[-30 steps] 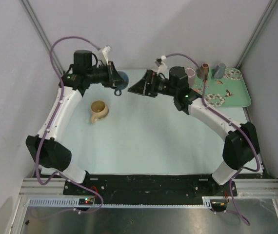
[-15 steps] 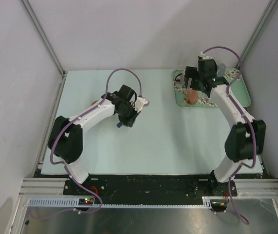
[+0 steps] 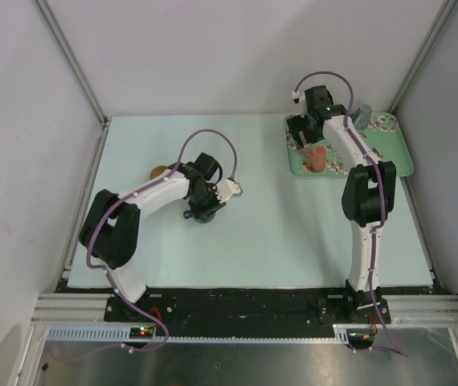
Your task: Turn the mug right side up
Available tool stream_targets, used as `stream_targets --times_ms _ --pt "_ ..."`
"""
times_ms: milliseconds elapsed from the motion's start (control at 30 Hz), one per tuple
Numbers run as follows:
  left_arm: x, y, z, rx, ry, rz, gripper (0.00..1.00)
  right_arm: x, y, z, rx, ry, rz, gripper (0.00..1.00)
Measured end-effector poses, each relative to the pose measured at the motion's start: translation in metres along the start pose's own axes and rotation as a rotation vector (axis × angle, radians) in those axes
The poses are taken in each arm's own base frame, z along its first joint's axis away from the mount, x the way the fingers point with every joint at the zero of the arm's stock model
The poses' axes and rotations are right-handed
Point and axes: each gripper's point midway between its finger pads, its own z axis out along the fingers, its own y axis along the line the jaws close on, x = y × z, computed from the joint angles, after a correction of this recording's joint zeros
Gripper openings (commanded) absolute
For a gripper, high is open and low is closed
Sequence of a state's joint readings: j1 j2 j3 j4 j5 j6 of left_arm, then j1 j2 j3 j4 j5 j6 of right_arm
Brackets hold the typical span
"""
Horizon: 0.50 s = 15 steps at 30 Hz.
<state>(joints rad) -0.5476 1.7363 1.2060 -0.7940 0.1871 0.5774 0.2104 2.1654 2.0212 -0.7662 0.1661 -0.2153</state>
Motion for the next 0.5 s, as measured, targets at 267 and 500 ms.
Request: stream_targets --times_ms 267,500 --pt "-0.002 0.007 -0.004 -0.005 -0.01 0.039 0.63 0.001 0.01 0.023 -0.091 0.026 -0.266 0.97" --pt "-0.035 0.019 -0.046 -0.002 -0.084 0.019 0.73 0.016 0.016 0.043 -0.159 0.073 -0.434 0.73"
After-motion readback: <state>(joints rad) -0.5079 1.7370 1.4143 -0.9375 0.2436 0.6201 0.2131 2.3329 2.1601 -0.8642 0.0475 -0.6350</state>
